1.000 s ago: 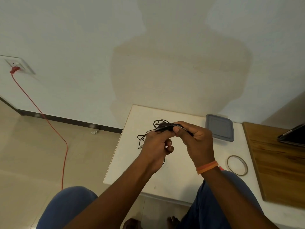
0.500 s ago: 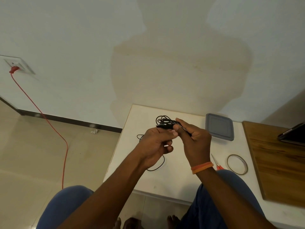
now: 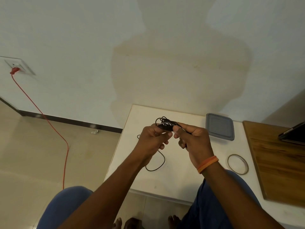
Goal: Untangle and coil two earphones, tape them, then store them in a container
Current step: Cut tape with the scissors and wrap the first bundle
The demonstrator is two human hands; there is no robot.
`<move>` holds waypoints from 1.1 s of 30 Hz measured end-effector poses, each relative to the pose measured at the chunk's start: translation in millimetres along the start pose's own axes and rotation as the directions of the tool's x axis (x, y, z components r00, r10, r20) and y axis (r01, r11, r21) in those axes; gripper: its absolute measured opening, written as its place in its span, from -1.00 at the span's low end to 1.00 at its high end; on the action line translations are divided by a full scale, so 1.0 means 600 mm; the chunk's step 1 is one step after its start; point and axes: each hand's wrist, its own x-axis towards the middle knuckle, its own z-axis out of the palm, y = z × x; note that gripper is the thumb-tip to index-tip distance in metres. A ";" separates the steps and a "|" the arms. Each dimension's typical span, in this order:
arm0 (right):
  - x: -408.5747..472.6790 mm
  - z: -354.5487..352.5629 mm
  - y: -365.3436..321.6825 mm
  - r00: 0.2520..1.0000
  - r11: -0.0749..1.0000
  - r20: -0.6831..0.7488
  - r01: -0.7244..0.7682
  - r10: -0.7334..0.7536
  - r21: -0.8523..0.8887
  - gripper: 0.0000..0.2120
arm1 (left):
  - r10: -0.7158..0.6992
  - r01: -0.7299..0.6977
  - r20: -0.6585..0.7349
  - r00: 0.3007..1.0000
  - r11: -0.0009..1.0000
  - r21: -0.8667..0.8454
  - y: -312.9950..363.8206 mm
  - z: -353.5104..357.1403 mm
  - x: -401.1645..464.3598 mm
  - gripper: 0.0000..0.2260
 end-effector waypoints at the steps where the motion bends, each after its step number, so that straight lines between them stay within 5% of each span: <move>1: 0.000 0.000 0.000 1.000 1.000 0.002 -0.008 0.008 0.016 -0.81 | 0.047 -0.047 -0.019 0.999 0.999 0.006 -0.002 0.004 -0.001 -0.88; 7: 0.000 0.001 0.003 1.000 1.000 -0.010 0.014 -0.014 0.018 -0.82 | 0.112 -0.114 -0.056 0.992 0.993 -0.031 -0.010 0.012 -0.002 -0.93; 15: 0.000 0.005 -0.002 0.986 0.960 0.048 0.166 -0.159 -0.224 -0.76 | -0.038 0.005 -0.126 0.991 0.966 -0.259 -0.014 0.038 -0.016 -0.84; 24: -0.001 -0.002 -0.006 0.968 0.958 0.230 0.154 -0.098 -0.241 -0.69 | -0.172 0.106 -0.113 0.979 0.892 -0.439 -0.006 0.037 -0.013 -0.79; 29: -0.003 0.004 -0.004 0.881 0.628 0.276 0.469 -0.385 -0.621 -0.69 | -0.204 0.130 -0.114 0.972 0.879 -0.459 -0.014 0.037 -0.010 -0.87; 33: -0.006 0.010 -0.006 0.839 0.504 0.337 0.531 -0.427 -0.681 -0.65 | -0.156 0.094 -0.137 0.978 0.922 -0.375 -0.018 0.029 -0.008 -0.91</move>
